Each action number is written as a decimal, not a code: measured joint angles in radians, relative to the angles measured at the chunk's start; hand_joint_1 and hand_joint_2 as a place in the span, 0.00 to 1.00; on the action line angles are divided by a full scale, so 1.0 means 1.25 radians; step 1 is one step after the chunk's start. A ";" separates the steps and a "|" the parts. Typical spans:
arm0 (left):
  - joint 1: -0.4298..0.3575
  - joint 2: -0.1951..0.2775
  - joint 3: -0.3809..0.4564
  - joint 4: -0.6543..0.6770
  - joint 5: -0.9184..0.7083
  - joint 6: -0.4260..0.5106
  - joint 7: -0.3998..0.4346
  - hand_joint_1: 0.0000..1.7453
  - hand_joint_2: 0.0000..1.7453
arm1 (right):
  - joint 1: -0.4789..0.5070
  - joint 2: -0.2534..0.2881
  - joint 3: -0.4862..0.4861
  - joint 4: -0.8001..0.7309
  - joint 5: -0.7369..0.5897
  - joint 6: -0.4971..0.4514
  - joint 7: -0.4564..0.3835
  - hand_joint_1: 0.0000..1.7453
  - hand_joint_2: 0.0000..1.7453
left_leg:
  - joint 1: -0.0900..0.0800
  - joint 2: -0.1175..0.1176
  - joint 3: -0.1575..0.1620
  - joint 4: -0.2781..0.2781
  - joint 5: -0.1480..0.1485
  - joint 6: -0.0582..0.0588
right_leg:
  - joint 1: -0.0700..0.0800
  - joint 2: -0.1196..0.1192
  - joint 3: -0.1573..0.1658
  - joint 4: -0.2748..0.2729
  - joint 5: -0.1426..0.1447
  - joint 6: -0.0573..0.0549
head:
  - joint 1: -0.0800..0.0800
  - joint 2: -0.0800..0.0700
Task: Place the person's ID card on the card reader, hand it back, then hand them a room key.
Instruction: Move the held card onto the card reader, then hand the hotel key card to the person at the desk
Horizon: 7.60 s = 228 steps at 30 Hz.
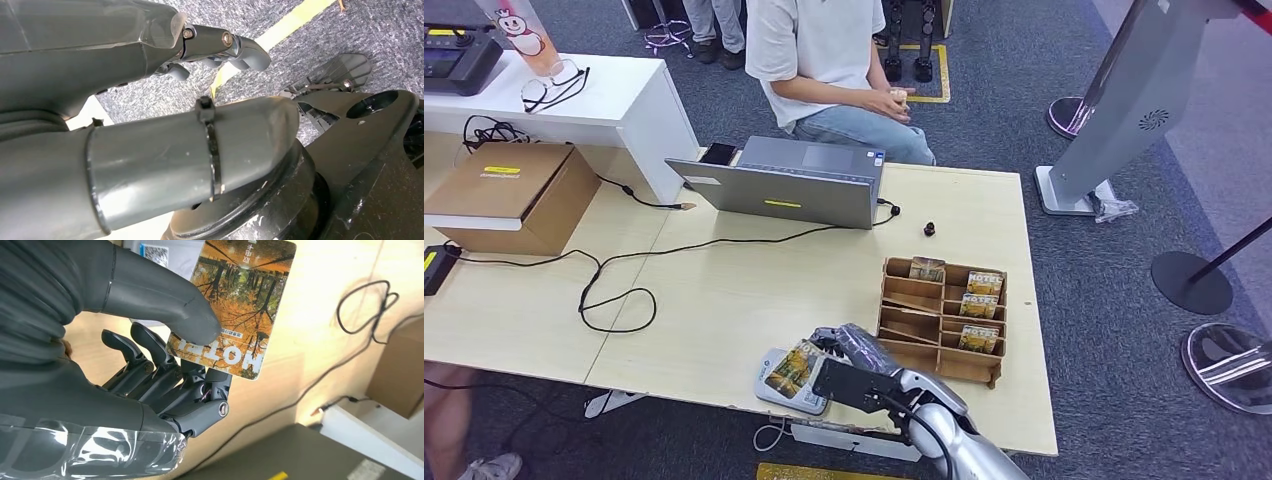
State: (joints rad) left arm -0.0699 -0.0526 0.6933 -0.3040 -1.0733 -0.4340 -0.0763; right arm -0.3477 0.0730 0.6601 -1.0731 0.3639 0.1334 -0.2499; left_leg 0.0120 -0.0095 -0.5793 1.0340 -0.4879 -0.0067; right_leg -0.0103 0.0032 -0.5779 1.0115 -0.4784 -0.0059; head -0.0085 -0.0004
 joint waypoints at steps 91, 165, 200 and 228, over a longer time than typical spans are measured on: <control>0.001 0.013 -0.074 0.005 0.079 0.005 0.018 0.00 0.00 | -0.003 0.027 0.124 0.050 0.256 -0.156 0.191 1.00 1.00 | 0.000 0.000 0.000 0.000 0.000 0.000 | 0.000 0.000 0.000 0.000 0.000 0.000 | 0.000 0.000; 0.005 0.013 -0.121 0.005 0.149 0.006 0.036 0.00 0.00 | -0.076 0.096 0.210 0.258 0.484 -0.253 0.255 1.00 1.00 | 0.000 0.000 0.001 0.000 0.000 0.000 | 0.000 0.000 0.000 0.000 0.000 0.000 | 0.000 0.000; 0.023 0.027 -0.131 0.005 0.167 0.009 0.014 0.00 0.00 | -0.042 0.042 0.140 -0.037 0.342 -0.216 0.206 1.00 1.00 | 0.000 0.000 0.001 0.000 0.000 0.000 | 0.000 0.000 0.000 0.000 0.000 0.000 | 0.000 0.000; 0.026 0.028 -0.139 0.005 0.163 0.019 0.011 0.00 0.00 | -0.021 0.005 0.104 -0.185 0.338 -0.212 0.200 1.00 1.00 | 0.000 0.000 0.001 0.000 0.000 0.000 | 0.000 0.000 0.000 0.000 0.000 0.000 | 0.000 0.000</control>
State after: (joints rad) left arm -0.0377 -0.0175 0.5192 -0.2976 -0.8690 -0.4101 -0.0628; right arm -0.3745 0.0789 0.7897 -1.3043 0.7866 -0.1320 0.0004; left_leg 0.0119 -0.0091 -0.5787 1.0341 -0.4876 -0.0065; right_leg -0.0104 0.0035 -0.5777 1.0115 -0.4782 -0.0058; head -0.0084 -0.0004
